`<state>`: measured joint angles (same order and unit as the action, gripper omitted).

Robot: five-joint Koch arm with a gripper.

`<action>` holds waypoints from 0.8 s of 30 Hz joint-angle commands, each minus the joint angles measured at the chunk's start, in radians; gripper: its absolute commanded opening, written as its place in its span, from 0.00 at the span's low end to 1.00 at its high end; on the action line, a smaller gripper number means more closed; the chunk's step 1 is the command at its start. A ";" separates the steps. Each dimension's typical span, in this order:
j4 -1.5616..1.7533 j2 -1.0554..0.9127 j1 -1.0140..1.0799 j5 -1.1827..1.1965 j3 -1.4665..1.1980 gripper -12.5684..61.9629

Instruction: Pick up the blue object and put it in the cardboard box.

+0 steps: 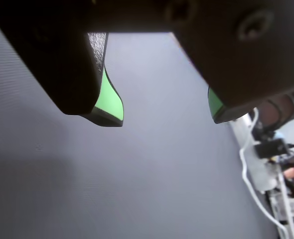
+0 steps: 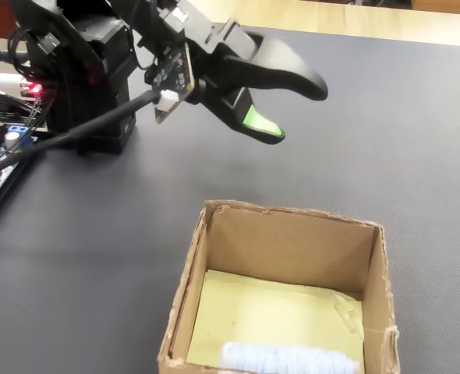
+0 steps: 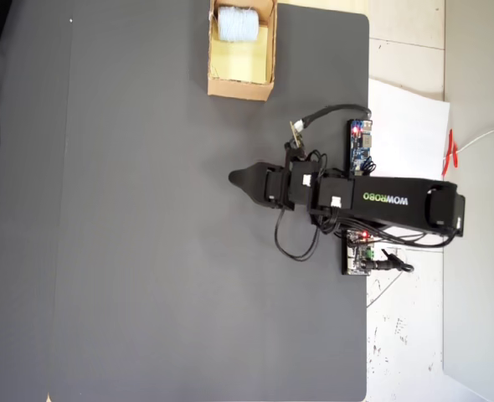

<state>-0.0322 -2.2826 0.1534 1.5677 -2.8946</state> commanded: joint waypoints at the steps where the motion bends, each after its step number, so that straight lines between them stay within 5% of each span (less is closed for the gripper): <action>1: 0.084 -0.087 -0.014 0.029 -0.002 0.63; 24: 0.000 -0.084 -0.052 0.023 -0.222 0.62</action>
<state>0.0660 -2.2826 0.1012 1.5785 -3.0787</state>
